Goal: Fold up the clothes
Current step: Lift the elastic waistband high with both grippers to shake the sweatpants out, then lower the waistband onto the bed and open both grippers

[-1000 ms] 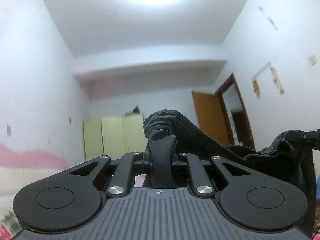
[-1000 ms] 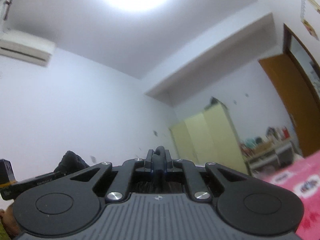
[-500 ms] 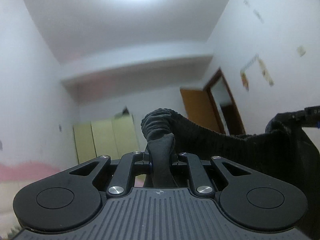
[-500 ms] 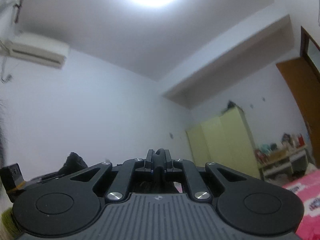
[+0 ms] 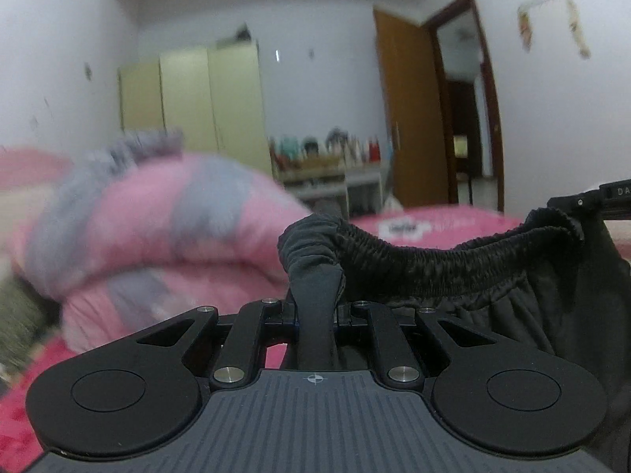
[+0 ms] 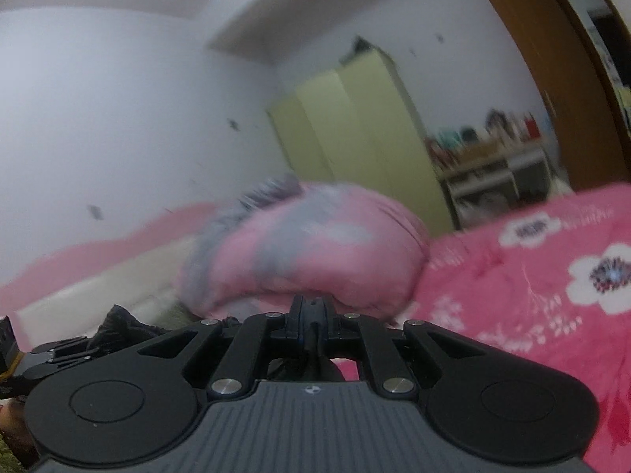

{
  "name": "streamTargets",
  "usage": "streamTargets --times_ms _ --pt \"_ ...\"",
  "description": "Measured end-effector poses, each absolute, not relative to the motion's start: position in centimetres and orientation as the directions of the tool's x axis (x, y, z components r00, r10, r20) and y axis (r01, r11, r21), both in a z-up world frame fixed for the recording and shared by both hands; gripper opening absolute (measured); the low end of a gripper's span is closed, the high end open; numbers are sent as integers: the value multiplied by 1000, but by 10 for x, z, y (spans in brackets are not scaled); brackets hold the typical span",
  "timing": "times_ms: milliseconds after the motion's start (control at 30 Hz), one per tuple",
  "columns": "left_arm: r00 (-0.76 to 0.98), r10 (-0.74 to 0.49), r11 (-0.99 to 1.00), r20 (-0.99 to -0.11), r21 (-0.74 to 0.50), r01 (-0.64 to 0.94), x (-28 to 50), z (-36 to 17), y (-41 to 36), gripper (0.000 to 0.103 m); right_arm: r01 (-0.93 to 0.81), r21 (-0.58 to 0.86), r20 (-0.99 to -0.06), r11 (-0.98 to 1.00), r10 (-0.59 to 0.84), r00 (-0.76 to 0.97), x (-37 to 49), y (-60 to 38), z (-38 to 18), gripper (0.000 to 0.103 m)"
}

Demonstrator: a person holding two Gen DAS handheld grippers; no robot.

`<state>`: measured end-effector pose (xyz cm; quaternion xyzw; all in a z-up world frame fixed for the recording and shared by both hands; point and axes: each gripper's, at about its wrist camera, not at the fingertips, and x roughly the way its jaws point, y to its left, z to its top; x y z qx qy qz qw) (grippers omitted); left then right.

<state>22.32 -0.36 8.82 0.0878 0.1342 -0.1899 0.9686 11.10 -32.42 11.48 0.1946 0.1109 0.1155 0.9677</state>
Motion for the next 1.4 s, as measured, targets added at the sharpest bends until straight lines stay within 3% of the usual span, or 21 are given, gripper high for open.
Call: streamTargets --times_ms 200,333,400,467,500,533,600,733,867,1000,1167,1233,1333,1400 --pt "813 -317 906 -488 98 412 310 9 -14 13 -35 483 -354 875 232 906 214 -362 25 7" --pt "684 -289 923 -670 -7 384 359 -51 -22 31 97 518 -510 850 217 832 258 -386 -49 10" --pt "650 -290 939 -702 -78 334 368 -66 -14 38 219 582 -581 783 212 786 261 -407 -77 17" --pt "642 -325 942 -695 -176 286 370 -68 -2 44 258 721 -534 643 278 798 256 -432 -99 18" --pt "640 -347 937 -686 -225 267 371 -66 6 51 268 763 -505 588 285 815 248 -440 -102 27" --pt "639 -369 929 -675 -271 250 371 -65 15 54 277 779 -488 562 266 831 241 -447 -101 43" --pt "654 -384 922 -652 -305 237 367 -55 26 54 274 762 -476 587 221 851 229 -452 -88 46" --pt "695 -373 928 -614 -245 282 342 -35 31 55 157 612 -500 775 225 836 219 -423 -46 40" --pt "721 -353 926 -596 -112 361 330 -30 19 55 -73 328 -572 942 260 778 216 -350 -14 28" --pt "730 -325 915 -601 -4 403 333 -40 3 55 -176 102 -624 979 201 755 223 -298 -13 27" --pt "719 -303 927 -626 -20 374 357 -62 2 55 -265 -189 -619 946 95 779 235 -273 -30 31" --pt "716 -305 933 -628 -45 358 362 -67 6 55 -294 -300 -623 908 47 781 238 -266 -40 39" --pt "709 -325 932 -626 -85 353 367 -73 10 54 -302 -353 -607 886 29 794 244 -264 -47 38" --pt "711 -334 927 -619 -82 365 367 -75 9 43 -305 -382 -596 872 19 803 249 -263 -51 32"
